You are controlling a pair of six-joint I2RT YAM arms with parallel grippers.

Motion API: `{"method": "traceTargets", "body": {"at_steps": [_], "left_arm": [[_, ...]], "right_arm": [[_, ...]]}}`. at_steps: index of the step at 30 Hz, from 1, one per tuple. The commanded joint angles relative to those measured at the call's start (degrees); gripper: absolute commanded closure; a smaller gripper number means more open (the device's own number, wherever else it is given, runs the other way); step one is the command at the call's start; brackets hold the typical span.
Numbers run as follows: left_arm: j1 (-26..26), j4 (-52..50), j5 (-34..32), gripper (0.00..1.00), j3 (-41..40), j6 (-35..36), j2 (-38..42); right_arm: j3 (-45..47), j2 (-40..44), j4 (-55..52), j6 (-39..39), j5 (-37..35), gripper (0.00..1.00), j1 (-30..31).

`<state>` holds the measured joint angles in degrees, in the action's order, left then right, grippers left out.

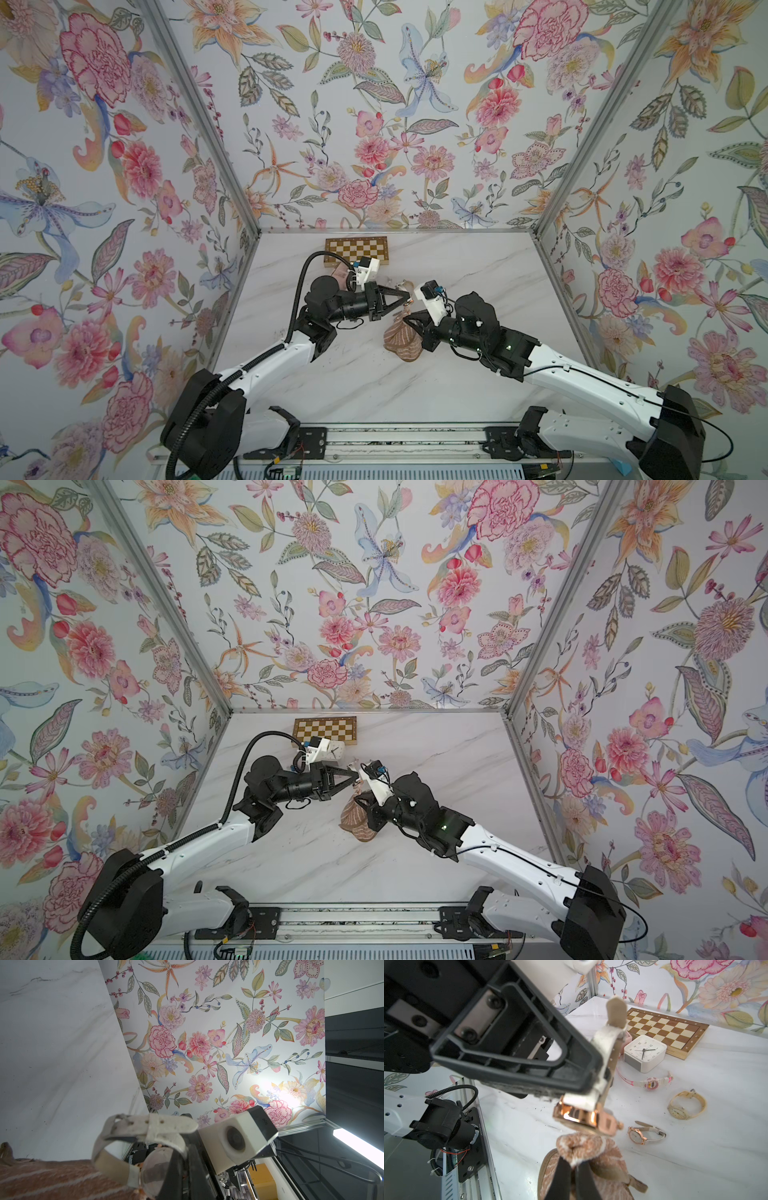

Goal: Wipe the watch dial
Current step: Wipe the dirt from the watch dial.

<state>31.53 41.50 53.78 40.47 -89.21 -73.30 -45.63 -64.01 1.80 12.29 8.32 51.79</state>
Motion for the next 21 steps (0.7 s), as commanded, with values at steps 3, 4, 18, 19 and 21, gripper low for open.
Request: {"method": "traceTargets", "body": {"at_steps": [3, 4, 18, 19, 21], "left_arm": [[0.5, 2.3, 1.6, 1.0, -0.8, -0.5, -0.2], [0.5, 2.3, 1.6, 1.0, -1.0, -0.4, -0.2], [0.5, 2.2, 1.9, 1.0, -1.0, -0.3, -0.4], [0.5, 2.2, 1.9, 1.0, -0.9, -0.3, -0.4], [0.5, 2.2, 1.9, 1.0, -1.0, -0.3, -0.3]], "right_arm": [[-3.2, 1.3, -0.4, -1.8, -0.7, 1.0, 0.0], [-3.5, 1.6, -0.6, -2.0, -0.8, 1.0, 0.0], [-2.4, 2.1, -0.7, -1.2, -1.0, 1.0, -0.3], [-2.4, 1.7, -0.7, -1.1, -0.7, 1.0, -0.3], [-2.7, 1.1, -0.5, -0.7, -0.2, 1.0, -0.3]]}}
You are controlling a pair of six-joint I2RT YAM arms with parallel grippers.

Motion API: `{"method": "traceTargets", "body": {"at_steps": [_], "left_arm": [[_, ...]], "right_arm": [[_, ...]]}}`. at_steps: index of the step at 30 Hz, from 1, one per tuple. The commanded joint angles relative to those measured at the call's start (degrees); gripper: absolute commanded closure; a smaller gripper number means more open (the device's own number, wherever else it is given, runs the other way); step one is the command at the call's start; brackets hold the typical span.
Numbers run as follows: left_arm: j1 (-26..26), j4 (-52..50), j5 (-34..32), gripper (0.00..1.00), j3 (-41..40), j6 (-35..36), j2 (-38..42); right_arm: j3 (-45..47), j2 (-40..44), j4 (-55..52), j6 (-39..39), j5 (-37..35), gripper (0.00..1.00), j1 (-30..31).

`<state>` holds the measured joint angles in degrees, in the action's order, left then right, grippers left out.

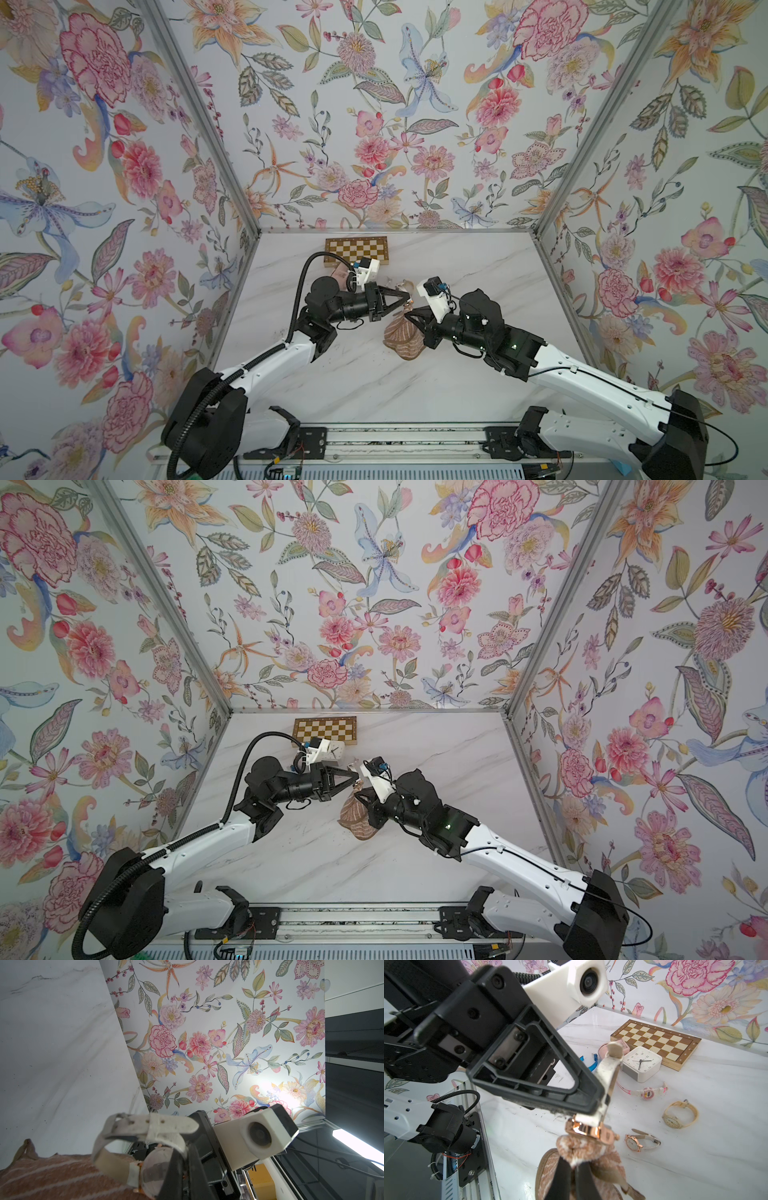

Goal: Wipe the watch dial
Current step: Wipe the dirt from the watch dial.

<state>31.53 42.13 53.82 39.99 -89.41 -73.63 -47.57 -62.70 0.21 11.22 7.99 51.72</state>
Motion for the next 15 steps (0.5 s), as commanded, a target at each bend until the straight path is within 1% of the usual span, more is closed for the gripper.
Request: {"method": "traceTargets", "body": {"at_steps": [1, 9, 11, 15], "left_arm": [[0.5, 1.5, 1.7, 1.0, -0.6, -0.1, 0.1], [0.5, 2.7, 1.6, 1.0, -2.0, -0.4, -0.3], [0.5, 3.2, 1.7, 1.0, -1.8, -0.7, -0.4], [0.5, 3.2, 1.8, 1.0, -1.4, -0.8, -0.2]], "right_arm": [[-1.0, -0.5, 1.2, 0.5, 0.4, 1.0, -0.2], [-4.1, 1.3, -0.2, -1.7, -1.1, 1.0, -0.3], [-3.4, 1.8, -0.3, -2.2, -1.7, 1.0, -1.2], [-1.0, 2.1, -0.2, -1.5, -0.4, 1.0, -4.0]]}}
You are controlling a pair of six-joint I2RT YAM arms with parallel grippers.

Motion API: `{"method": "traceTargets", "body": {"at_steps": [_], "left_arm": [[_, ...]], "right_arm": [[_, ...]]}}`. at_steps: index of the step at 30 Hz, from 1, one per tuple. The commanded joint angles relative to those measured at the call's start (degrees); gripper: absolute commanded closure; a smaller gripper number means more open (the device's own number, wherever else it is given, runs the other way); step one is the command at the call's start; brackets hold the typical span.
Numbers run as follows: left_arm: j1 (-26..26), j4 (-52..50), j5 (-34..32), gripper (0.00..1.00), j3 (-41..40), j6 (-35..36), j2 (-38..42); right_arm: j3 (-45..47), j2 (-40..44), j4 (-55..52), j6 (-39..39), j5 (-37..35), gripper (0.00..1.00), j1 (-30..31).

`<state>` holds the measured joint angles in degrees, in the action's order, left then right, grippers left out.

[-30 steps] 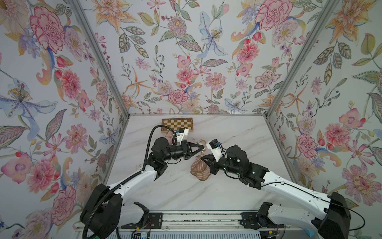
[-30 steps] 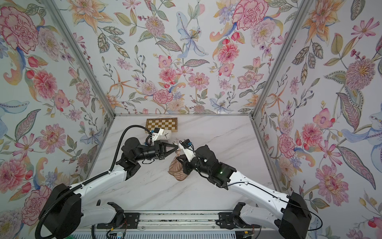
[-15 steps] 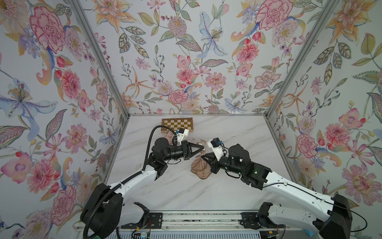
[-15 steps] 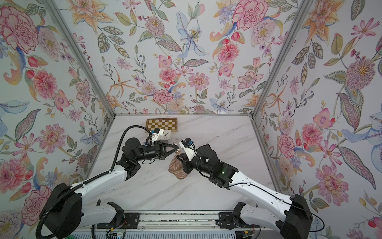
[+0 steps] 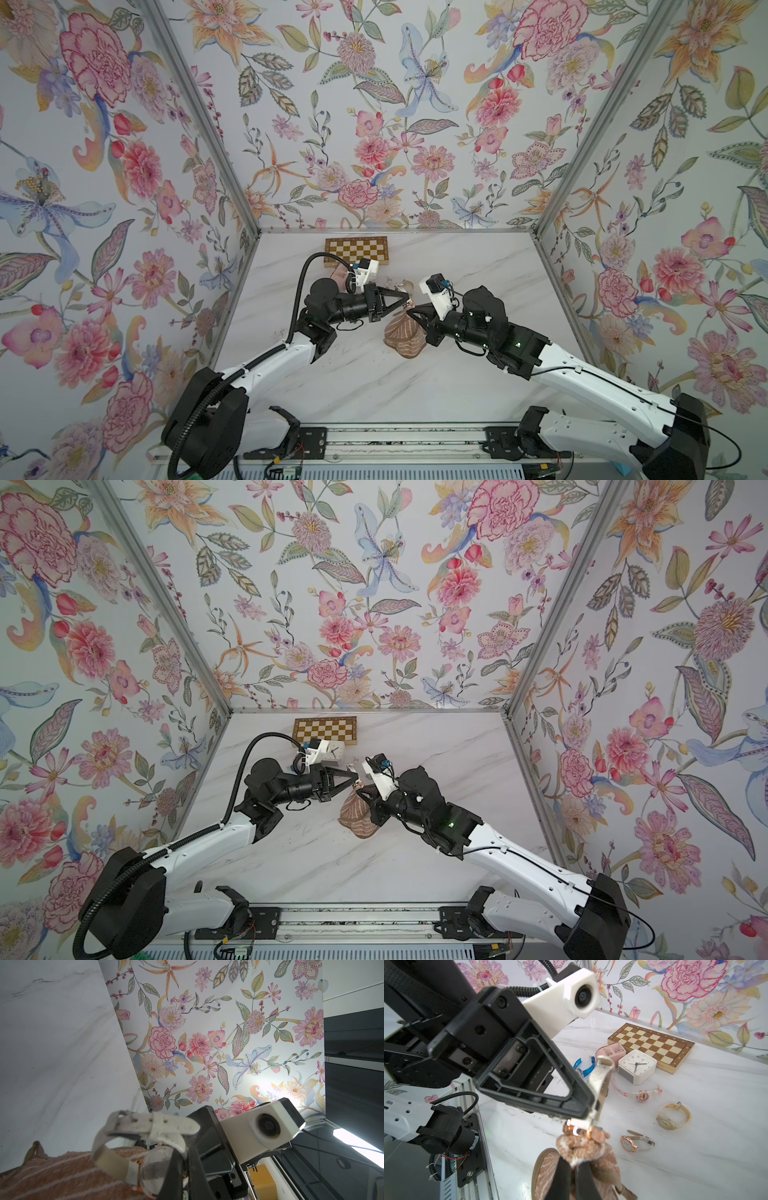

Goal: Wipe the watch dial
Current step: Wipe the dirt from the watch dial.

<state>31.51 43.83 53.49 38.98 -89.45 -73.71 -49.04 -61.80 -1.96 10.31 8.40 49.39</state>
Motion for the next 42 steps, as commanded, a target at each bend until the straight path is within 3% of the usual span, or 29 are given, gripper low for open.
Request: {"method": "traceTargets", "body": {"at_steps": [1, 6, 16, 28, 42], "left_arm": [[0.5, 1.4, 2.1, 1.0, -0.3, -0.7, 0.0], [0.6, 0.5, 2.0, 1.0, -0.4, -0.4, 0.7], [0.5, 0.4, 1.6, 1.0, -0.5, -0.4, 1.0], [0.5, 0.3, 1.9, 1.0, -0.5, -0.2, 1.1], [0.5, 0.0, 1.7, 1.0, -0.6, -0.1, 1.5]], "right_arm": [[0.9, 1.2, 2.0, -0.4, -0.5, 1.0, -2.1], [1.5, 1.2, 3.0, 1.2, 0.5, 1.0, -2.4], [-0.7, -1.7, 4.3, 1.6, -0.7, 1.0, 3.9], [1.3, 0.7, 3.0, 1.0, -1.0, 1.0, 0.2], [0.0, -1.4, 3.7, 0.2, -2.3, 1.0, 3.5]]}}
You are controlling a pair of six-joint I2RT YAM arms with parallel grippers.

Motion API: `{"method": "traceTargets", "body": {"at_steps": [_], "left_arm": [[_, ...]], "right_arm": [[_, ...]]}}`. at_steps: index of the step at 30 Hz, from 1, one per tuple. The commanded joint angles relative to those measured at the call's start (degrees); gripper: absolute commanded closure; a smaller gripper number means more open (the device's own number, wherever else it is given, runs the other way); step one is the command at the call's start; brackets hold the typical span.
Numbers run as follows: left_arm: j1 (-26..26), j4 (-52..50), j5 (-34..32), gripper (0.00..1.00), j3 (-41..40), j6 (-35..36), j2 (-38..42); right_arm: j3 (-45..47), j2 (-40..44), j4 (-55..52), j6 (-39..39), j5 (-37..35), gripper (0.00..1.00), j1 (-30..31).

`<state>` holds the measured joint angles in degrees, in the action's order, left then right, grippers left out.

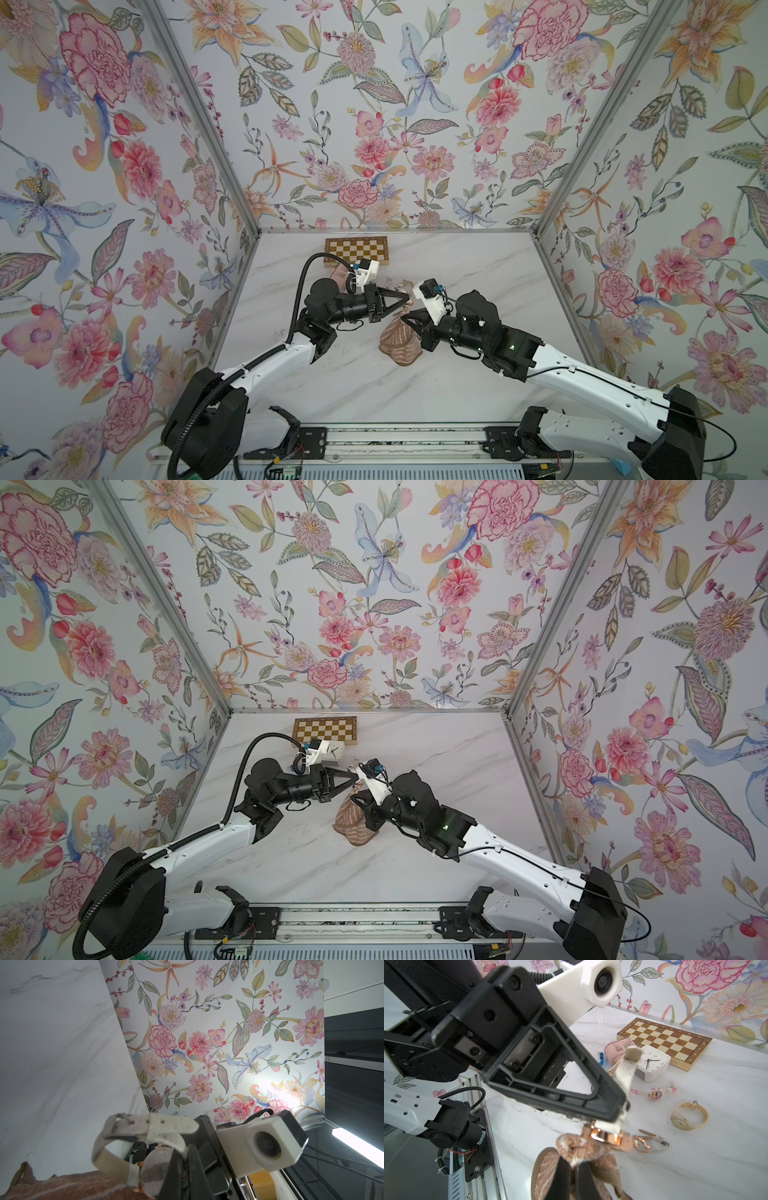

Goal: Wipe the watch dial
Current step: Wipe the dirt from the watch dial.

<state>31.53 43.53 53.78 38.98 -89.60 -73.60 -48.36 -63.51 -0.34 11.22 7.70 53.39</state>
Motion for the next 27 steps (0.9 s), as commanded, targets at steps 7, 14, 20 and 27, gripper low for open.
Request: {"method": "traceTargets", "body": {"at_steps": [7, 14, 20, 27], "left_arm": [[0.5, 0.3, 1.6, 1.0, -0.5, 0.1, 1.3], [0.5, 0.1, 1.5, 1.0, -0.5, 0.1, 1.4], [0.5, -0.5, 1.5, 1.0, -0.4, 0.5, 1.5], [0.5, -0.8, 1.7, 1.0, 0.0, 0.5, 1.7]], "right_arm": [[1.0, 2.3, 1.0, -0.9, -1.2, 1.0, -3.5], [-1.1, 0.5, 1.4, -0.4, 0.0, 1.0, -2.0], [-1.5, -0.7, 1.8, -0.9, -0.6, 1.0, -0.4], [0.2, 0.8, 1.2, -1.5, -0.7, 1.0, -3.2]]}}
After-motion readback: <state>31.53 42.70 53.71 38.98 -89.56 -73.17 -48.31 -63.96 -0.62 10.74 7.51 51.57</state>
